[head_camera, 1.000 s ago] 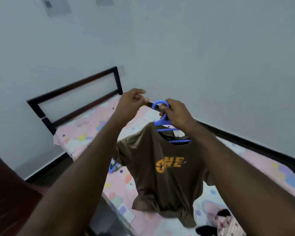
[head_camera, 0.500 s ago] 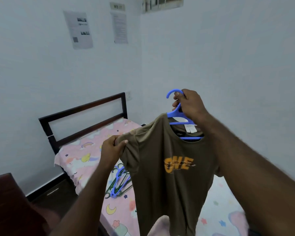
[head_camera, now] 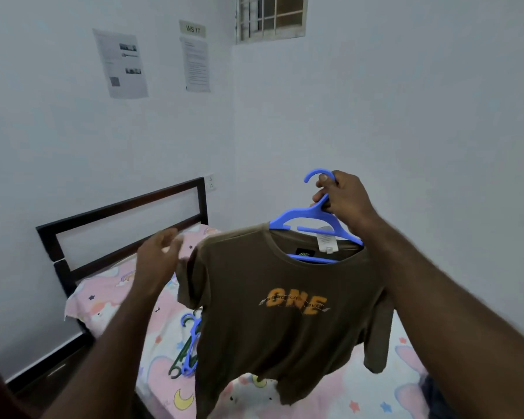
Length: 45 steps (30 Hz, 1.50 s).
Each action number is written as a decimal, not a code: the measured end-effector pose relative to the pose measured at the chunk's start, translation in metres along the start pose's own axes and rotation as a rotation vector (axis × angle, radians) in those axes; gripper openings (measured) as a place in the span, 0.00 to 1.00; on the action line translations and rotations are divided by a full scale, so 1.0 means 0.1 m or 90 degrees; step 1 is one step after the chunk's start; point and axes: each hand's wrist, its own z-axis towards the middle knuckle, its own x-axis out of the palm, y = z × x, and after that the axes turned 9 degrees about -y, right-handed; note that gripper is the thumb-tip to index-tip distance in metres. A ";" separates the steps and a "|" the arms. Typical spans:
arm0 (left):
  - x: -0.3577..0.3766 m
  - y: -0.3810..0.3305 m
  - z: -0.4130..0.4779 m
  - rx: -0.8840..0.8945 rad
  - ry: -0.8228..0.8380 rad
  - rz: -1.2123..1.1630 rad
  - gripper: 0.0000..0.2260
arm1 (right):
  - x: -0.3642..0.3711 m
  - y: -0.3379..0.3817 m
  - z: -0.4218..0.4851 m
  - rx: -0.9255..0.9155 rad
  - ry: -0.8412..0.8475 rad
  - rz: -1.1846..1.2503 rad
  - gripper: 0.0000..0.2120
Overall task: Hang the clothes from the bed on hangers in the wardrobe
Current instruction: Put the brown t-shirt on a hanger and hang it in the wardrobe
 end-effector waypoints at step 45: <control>0.68 -1.13 0.09 0.194 0.226 -0.139 0.05 | -1.33 -0.81 0.15 -0.137 0.116 -0.283 0.08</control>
